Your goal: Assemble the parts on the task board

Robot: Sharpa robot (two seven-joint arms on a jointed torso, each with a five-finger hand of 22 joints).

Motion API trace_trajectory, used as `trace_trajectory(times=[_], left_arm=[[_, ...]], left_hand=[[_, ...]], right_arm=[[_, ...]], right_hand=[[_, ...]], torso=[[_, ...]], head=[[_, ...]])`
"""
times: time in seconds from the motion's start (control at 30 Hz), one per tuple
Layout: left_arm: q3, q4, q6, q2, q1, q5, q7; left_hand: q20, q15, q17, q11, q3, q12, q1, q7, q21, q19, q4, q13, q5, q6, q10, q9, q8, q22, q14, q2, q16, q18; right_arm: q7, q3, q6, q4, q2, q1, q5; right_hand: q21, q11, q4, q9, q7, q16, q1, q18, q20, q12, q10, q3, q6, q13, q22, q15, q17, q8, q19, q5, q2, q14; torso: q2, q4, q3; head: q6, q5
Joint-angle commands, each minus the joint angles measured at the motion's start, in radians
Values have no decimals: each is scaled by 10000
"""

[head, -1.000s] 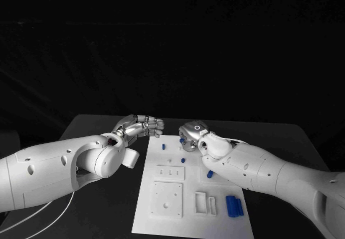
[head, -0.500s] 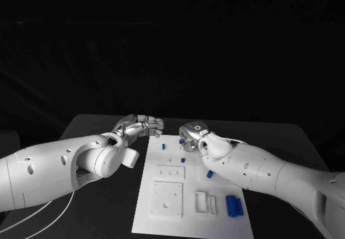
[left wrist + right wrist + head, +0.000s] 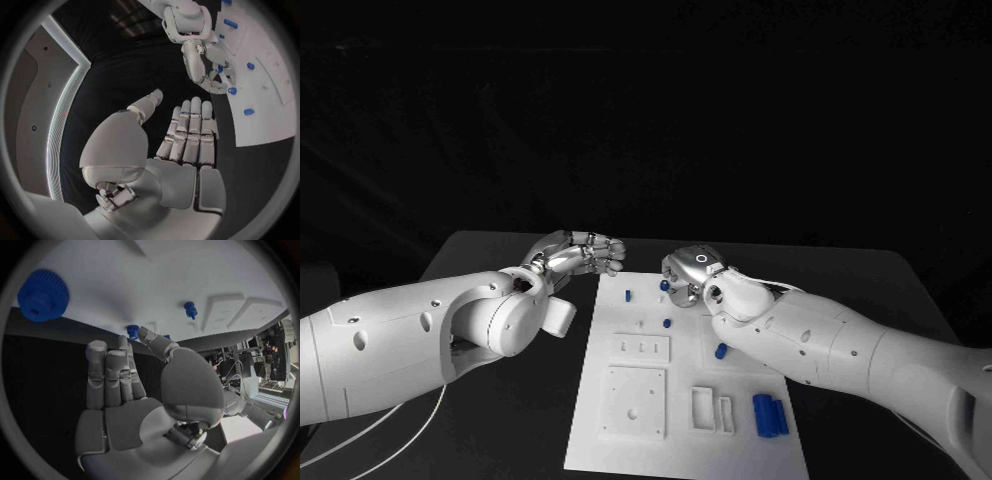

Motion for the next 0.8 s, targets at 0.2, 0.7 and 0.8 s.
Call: trace_trajectory(times=[0.2,0.7,0.8], left_arm=[[10,-123,-24,-111,76,-35,129],[9,-204,11,-230,102,-38,178],[8,-222,12,-230,102,-38,174]], left_hand=[[17,28,20,52,-13,-36,-97,23,37,-83,-73,-9,19,56,3,-12,-65,230,10,29,-42,205],[17,26,34,44,9,-32,-94,13,46,-83,-96,-4,18,77,29,-10,-58,231,20,37,-50,205],[17,27,38,39,16,-31,-96,10,48,-83,-100,-3,18,87,36,-9,-54,231,21,45,-53,205]], right_arm=[[78,224,-207,1305,-935,224,436],[579,797,1071,2179,-2899,534,2256],[641,797,1559,1971,-2968,534,2516]], right_hand=[[15,102,29,-10,6,64,34,694,39,-10,-170,-24,-101,-6,146,74,-30,-73,-2,-17,-138,-29],[74,-557,-125,2,-143,160,238,694,-54,2033,1673,-718,-502,1850,137,-593,-101,-244,82,75,-248,-39],[95,-497,-211,-9,-203,480,155,694,-115,7547,-846,-1269,-641,7517,109,-408,64,-400,258,-14,-117,33]], torso=[[-19,-42,14],[-86,-320,46],[-85,-334,74]], head=[[80,-36],[314,12],[322,6]])
